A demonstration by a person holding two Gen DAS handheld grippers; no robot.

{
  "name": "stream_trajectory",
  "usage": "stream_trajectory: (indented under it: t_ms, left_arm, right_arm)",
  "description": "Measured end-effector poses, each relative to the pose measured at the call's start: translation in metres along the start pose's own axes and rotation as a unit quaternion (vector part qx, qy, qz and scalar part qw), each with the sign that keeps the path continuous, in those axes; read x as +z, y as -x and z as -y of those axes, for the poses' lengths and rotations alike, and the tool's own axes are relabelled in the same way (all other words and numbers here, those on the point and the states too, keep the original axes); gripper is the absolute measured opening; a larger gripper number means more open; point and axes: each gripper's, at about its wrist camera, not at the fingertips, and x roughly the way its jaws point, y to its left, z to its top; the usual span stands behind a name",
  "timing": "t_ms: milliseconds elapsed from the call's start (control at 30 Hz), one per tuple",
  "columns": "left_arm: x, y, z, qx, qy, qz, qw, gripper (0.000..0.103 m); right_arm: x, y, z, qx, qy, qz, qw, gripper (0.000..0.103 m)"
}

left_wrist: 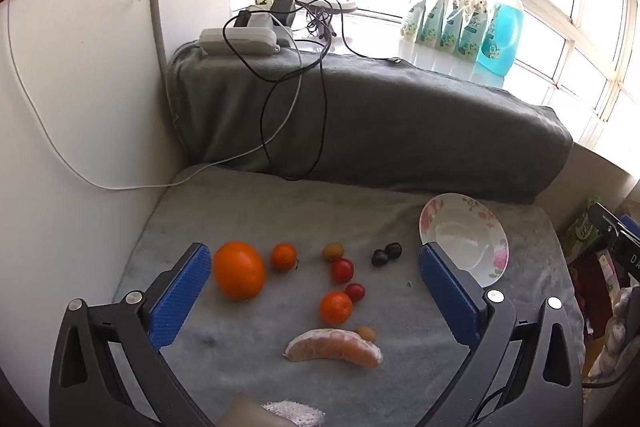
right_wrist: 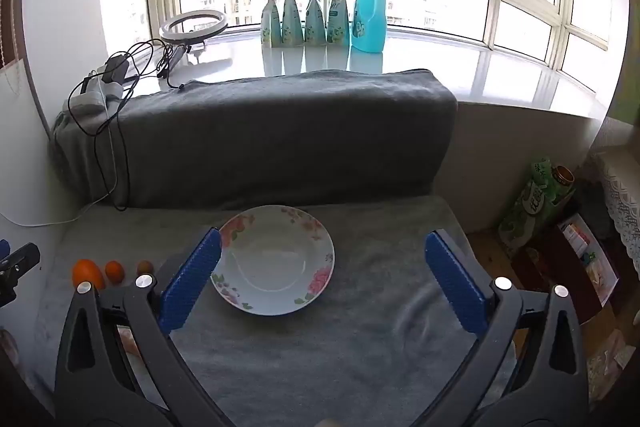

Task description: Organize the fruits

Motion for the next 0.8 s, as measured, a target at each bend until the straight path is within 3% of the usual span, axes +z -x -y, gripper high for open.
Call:
stream_trajectory:
  t_ms: [800]
  left_arm:
    - [0.001, -0.001, 0.002, -0.006, -0.001, 0.000, 1.0000, 0.102]
  right_arm:
    - [0.005, 0.003, -0.004, -0.009, 0.007, 0.008, 1.000, 0.103]
